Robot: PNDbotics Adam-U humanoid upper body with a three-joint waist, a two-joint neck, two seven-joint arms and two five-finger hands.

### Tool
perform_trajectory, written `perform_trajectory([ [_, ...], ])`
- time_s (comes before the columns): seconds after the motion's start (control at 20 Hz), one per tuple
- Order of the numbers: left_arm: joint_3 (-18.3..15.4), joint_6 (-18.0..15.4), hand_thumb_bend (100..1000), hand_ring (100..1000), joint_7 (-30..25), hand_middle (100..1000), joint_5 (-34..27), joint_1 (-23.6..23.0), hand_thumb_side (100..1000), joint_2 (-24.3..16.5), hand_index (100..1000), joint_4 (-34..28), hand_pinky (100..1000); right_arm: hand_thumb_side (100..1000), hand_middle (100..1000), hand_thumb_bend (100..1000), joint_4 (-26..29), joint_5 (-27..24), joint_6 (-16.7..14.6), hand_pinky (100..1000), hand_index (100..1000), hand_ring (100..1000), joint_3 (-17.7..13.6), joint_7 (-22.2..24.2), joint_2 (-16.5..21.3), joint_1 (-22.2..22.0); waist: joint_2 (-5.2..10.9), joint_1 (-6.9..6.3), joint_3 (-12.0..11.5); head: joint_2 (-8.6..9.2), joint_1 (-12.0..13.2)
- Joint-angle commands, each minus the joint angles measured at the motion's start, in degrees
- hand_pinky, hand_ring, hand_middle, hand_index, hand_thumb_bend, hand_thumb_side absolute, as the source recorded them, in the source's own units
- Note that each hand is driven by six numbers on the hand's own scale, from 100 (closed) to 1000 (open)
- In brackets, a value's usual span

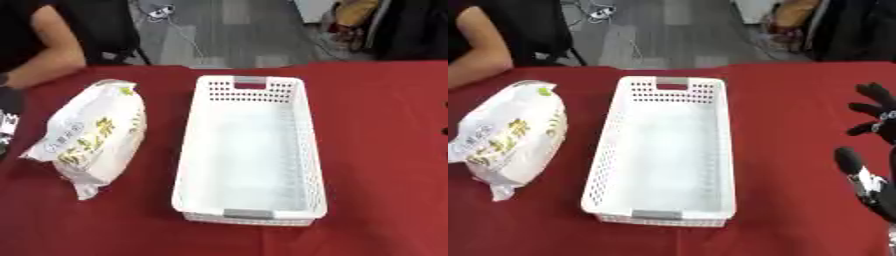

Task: Pick up objects on the table and place them in the box.

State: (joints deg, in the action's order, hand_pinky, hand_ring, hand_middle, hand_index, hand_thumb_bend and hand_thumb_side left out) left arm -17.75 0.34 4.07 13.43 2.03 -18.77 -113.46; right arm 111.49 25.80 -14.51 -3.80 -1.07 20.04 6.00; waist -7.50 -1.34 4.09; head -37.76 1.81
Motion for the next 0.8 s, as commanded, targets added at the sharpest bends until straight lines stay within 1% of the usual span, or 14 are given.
perform_trajectory([
  [0.05,0.5,0.0,980,855,-0.7,1000,1.4,0.3,802,-2.2,874,-1.1,870,900,888,637,0.5,-0.3,0.0,559,1000,797,-0.2,0.1,0.6,0.5,0.80,-0.05,0.1,0.09,-0.8],
  [0.1,0.7,0.0,1000,857,-1.0,1000,2.0,0.4,776,-2.9,875,-1.1,870,901,888,637,0.5,-0.3,0.0,559,1000,797,-0.2,0.1,0.6,0.5,0.81,-0.07,0.1,0.13,-0.8],
  [0.15,1.0,0.0,1000,857,-1.3,1000,2.8,0.4,779,-3.6,875,-1.1,870,900,888,637,0.5,-0.3,0.0,559,1000,797,-0.2,0.1,0.7,0.5,0.81,-0.08,0.1,0.17,-0.8],
  [0.2,1.3,0.0,1000,858,-1.8,1000,3.7,0.5,748,-4.3,877,-1.1,869,901,889,637,0.5,-0.3,0.0,559,1000,797,-0.2,0.2,0.7,0.6,0.81,-0.11,0.2,0.20,-0.8],
  [0.25,1.6,0.0,1000,858,-2.3,1000,4.7,0.5,752,-4.9,876,-1.1,869,901,889,637,0.4,-0.3,0.0,559,1000,797,-0.2,0.2,0.7,0.6,0.81,-0.11,0.2,0.21,-0.8],
  [0.3,2.1,-0.1,1000,864,-3.2,995,6.0,0.5,723,-5.8,886,-1.1,874,900,889,638,0.4,-0.3,0.0,559,1000,797,-0.2,0.2,0.7,0.6,0.80,-0.15,0.2,0.25,-0.8],
  [0.45,3.7,-0.1,1000,865,-6.8,989,11.6,0.4,726,-7.9,892,-1.1,874,900,889,638,0.4,-0.3,-0.1,559,1000,797,-0.1,0.3,0.8,0.6,0.80,-0.20,0.3,0.33,-0.7],
  [0.5,4.1,0.1,1000,870,-7.8,988,13.4,0.4,746,-8.1,902,-1.0,879,900,889,638,0.4,-0.3,-0.1,559,1000,797,-0.1,0.3,0.8,0.6,0.80,-0.21,0.4,0.39,-0.7],
  [0.8,6.0,1.2,1000,867,-12.0,968,23.2,1.4,772,-7.8,916,-0.1,875,900,889,639,0.4,-0.4,-0.1,559,1000,797,0.0,0.4,0.8,0.6,0.79,-0.17,0.5,0.74,-0.6],
])
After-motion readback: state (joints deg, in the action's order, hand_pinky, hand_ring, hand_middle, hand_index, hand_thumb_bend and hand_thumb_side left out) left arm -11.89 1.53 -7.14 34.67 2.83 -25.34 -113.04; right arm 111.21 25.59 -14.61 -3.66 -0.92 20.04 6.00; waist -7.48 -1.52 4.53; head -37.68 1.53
